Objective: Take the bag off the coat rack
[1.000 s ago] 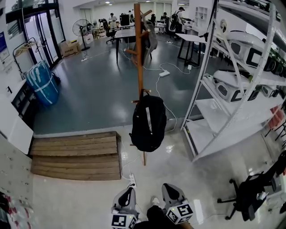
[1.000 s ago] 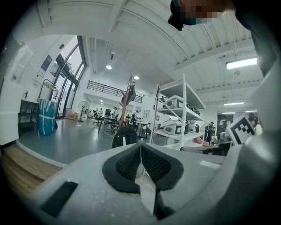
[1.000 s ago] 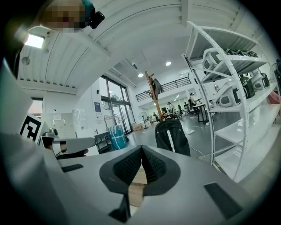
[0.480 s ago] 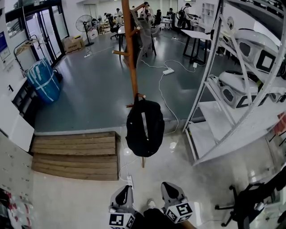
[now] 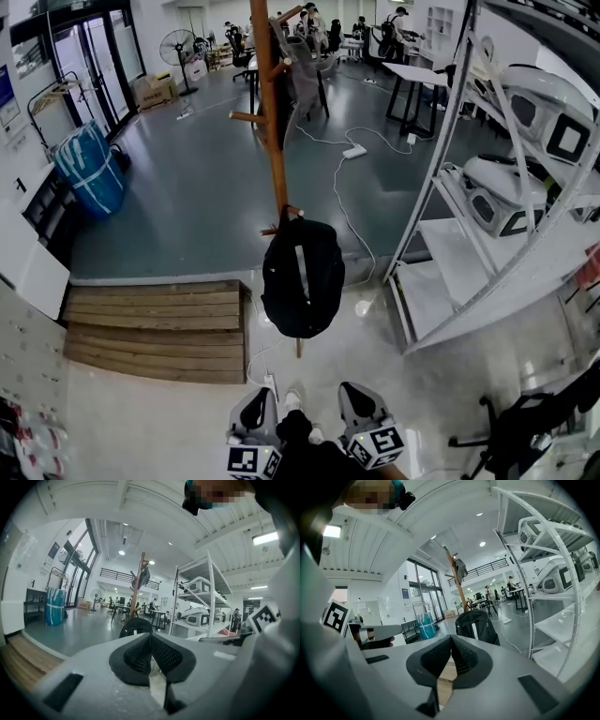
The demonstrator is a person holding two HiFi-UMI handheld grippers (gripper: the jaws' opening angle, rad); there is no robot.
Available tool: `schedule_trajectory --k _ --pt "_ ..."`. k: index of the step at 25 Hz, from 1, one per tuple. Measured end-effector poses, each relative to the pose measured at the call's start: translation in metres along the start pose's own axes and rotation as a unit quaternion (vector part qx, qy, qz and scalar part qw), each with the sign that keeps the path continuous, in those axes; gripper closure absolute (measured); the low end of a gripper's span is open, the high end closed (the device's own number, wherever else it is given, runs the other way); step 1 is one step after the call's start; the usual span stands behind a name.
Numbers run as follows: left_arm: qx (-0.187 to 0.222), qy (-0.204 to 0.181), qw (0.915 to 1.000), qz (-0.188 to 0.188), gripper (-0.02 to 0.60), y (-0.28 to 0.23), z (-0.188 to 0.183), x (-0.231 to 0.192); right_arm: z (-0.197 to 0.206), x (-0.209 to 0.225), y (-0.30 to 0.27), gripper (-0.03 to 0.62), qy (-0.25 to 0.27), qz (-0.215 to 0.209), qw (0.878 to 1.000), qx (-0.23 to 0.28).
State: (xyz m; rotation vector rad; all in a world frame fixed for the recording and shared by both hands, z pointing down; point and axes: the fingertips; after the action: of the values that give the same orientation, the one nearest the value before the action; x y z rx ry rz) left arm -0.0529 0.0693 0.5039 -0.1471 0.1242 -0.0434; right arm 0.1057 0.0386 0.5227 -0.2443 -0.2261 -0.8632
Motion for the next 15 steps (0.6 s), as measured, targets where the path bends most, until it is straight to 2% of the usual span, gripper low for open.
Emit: schedule_trajectory --k 15 --pt "0.001 0.014 0.9998 0.015 0.561 -0.108 -0.018 -0.026 -0.021 0.053 -0.082 0.580 0.004 0.021 1.000 0.001"
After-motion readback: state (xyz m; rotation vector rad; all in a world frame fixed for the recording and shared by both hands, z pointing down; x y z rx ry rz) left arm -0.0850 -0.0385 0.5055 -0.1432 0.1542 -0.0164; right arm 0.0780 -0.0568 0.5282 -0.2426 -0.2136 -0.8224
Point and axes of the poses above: the fingertips, and each gripper's own axes: y backward along the fingers, x to its right, z out of its underside, and after that the axes turned 13 degrees about -z, right-handed
